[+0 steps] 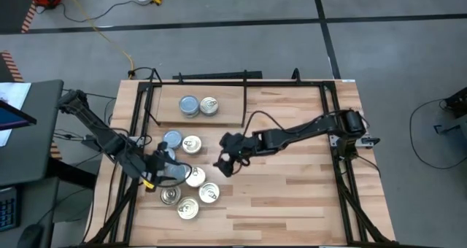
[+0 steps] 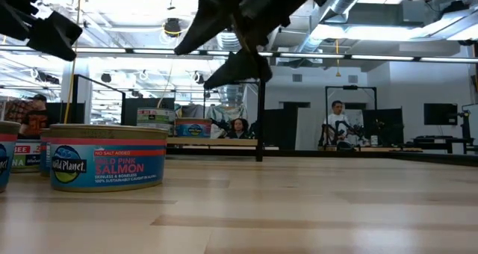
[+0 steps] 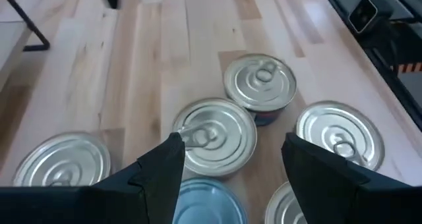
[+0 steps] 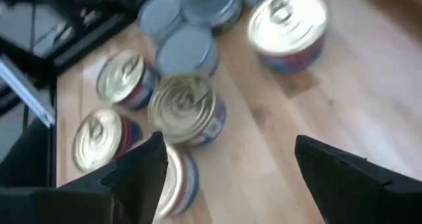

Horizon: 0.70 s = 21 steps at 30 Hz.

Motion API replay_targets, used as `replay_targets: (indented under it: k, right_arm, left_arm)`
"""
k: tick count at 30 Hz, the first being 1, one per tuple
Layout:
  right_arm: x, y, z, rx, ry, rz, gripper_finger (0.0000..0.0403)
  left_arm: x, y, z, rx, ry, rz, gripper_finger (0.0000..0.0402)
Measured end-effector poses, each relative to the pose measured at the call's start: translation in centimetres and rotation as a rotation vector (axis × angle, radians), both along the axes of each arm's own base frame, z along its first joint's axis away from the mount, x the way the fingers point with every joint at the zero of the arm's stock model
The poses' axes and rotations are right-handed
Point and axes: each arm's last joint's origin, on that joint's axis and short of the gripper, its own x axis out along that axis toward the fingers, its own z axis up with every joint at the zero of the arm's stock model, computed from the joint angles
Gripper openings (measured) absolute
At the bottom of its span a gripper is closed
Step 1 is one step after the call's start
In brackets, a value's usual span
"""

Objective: Stack canned seafood by type on shelf
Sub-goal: Stack the blue pink tuna can on top of the blue pink tuna can on the shelf

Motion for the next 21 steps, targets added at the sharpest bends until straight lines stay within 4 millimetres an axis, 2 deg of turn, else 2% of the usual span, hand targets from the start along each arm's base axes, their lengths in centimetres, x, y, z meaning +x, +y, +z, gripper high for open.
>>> replay_targets:
  k: [7,10,13,16,21]
  right_arm:
    - [-0.4,3.8,-0.3,-0.207,-0.033,0.031,0.035]
    - [-0.1,4.9,-0.2,-0.27,-0.089,0.055,0.0341]
    - [0.2,4.8,-0.6,-0.318,-0.09,0.083,0.0332]
    - [0.7,4.2,-0.8,-0.292,-0.114,0.062,0.0329]
    - [2.1,3.7,-0.9,-0.167,-0.242,0.151,0.0328]
  left_arm:
    - [-0.2,0.4,1.5,-0.037,-0.075,0.037,0.0242]
    - [-0.2,0.5,1.8,-0.021,-0.106,0.082,0.0242]
    - [-0.1,0.7,1.8,0.032,-0.138,0.156,0.0242]
    - [0.0,0.7,1.9,0.015,-0.159,0.192,0.0242]
    - [0.7,-0.5,1.1,-0.046,-0.237,0.033,0.0242]
